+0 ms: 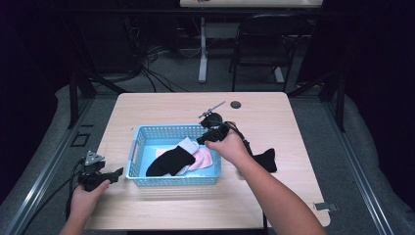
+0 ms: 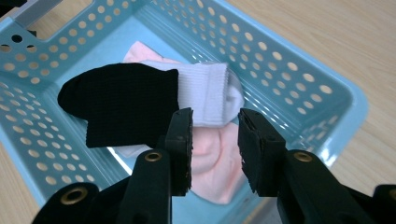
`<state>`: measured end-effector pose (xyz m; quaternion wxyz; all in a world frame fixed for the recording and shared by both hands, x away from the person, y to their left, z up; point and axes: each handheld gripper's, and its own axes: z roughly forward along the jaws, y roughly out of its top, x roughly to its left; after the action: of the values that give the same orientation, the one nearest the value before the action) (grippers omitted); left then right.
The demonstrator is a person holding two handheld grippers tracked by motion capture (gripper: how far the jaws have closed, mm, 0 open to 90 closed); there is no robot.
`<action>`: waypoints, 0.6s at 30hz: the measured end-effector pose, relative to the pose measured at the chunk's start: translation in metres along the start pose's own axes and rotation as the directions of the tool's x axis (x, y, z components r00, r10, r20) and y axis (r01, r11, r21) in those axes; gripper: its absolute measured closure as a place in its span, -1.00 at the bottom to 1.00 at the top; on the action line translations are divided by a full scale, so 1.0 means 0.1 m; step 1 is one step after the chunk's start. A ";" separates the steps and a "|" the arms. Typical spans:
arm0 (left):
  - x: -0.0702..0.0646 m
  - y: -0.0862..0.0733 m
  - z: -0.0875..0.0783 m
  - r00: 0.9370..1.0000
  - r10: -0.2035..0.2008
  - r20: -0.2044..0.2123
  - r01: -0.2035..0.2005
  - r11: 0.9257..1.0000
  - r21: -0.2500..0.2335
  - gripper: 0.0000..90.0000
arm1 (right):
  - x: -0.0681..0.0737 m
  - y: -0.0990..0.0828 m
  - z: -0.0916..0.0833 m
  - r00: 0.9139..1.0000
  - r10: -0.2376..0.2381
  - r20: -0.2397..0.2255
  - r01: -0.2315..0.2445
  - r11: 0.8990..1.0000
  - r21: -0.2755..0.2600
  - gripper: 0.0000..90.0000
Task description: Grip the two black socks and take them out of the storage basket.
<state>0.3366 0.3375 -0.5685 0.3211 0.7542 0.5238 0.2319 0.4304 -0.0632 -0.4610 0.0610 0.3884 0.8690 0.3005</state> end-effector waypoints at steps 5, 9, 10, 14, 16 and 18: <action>0.00 0.00 0.00 1.000 0.001 0.000 -0.001 1.000 -0.002 -0.53 | 0.06 0.03 0.18 1.000 -0.001 -0.011 0.001 1.000 0.014 0.45; 0.00 0.00 -0.01 1.000 0.002 0.000 -0.002 1.000 -0.003 -0.53 | 0.11 0.06 0.33 1.000 0.001 -0.024 0.000 0.999 0.033 0.42; 0.00 0.00 -0.01 1.000 0.003 0.000 -0.003 1.000 -0.004 -0.54 | 0.11 0.07 0.35 1.000 -0.004 -0.026 0.005 0.999 0.040 0.42; 0.00 0.01 -0.01 1.000 0.002 0.002 -0.002 1.000 -0.005 -0.53 | 0.17 0.09 0.49 0.999 -0.006 -0.039 0.009 0.998 0.056 0.42; 0.00 0.01 -0.01 1.000 0.002 0.002 -0.002 1.000 -0.006 -0.53 | 0.18 0.09 0.52 0.999 -0.006 -0.045 0.008 0.998 0.058 0.42; 0.00 0.01 -0.01 1.000 0.001 0.004 -0.001 1.000 -0.007 -0.53 | 0.20 0.10 0.57 0.999 -0.007 -0.050 0.010 0.998 0.067 0.42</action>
<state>0.3364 0.3379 -0.5673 0.3245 0.7538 0.5219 0.2325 0.4427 -0.0171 -0.4987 0.0277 0.3789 0.8816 0.2801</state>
